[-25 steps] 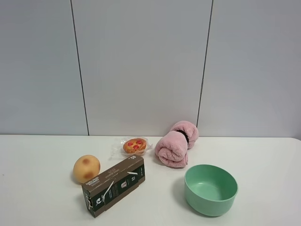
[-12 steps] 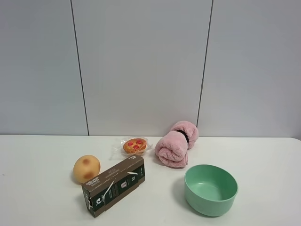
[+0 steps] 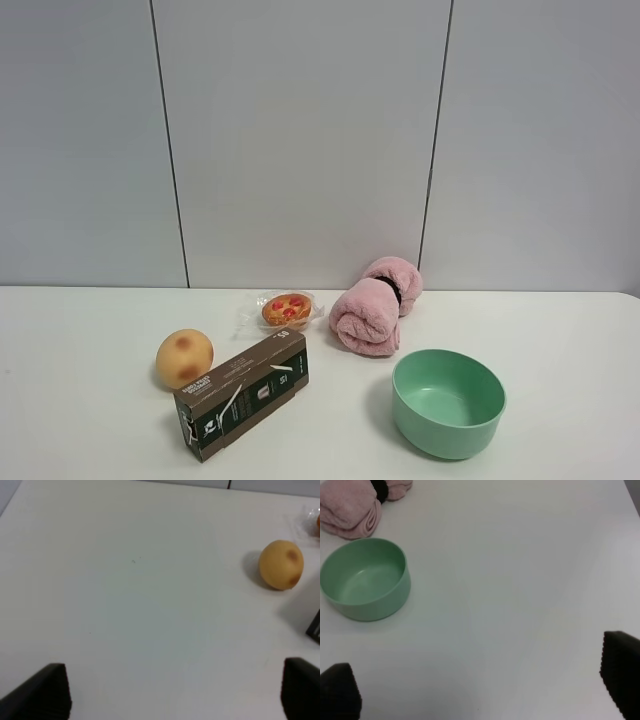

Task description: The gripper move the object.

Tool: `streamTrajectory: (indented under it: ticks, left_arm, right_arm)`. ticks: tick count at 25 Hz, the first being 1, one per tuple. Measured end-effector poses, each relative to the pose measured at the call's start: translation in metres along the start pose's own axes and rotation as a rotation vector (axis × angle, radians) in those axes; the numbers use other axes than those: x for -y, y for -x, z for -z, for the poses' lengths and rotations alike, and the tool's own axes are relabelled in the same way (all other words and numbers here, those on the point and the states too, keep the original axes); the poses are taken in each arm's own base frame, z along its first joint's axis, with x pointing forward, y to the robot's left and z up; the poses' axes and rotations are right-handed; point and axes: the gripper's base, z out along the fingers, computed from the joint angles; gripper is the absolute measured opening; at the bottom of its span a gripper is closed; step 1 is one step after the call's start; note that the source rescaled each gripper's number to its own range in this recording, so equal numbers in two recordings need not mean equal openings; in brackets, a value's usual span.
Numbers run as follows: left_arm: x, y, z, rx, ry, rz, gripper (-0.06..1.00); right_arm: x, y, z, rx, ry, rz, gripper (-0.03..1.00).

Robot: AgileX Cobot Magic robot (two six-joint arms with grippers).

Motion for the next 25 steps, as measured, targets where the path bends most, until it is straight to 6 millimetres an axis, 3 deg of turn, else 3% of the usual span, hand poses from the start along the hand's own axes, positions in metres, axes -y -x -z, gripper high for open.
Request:
streamTrajectory:
  ticks: [25]
  left_arm:
    - [-0.0003,0.0000,0.0000,0.000,0.003,-0.013,0.85]
  right_arm:
    - [0.0000,0.0000,0.0000,0.000,0.000,0.000,1.00]
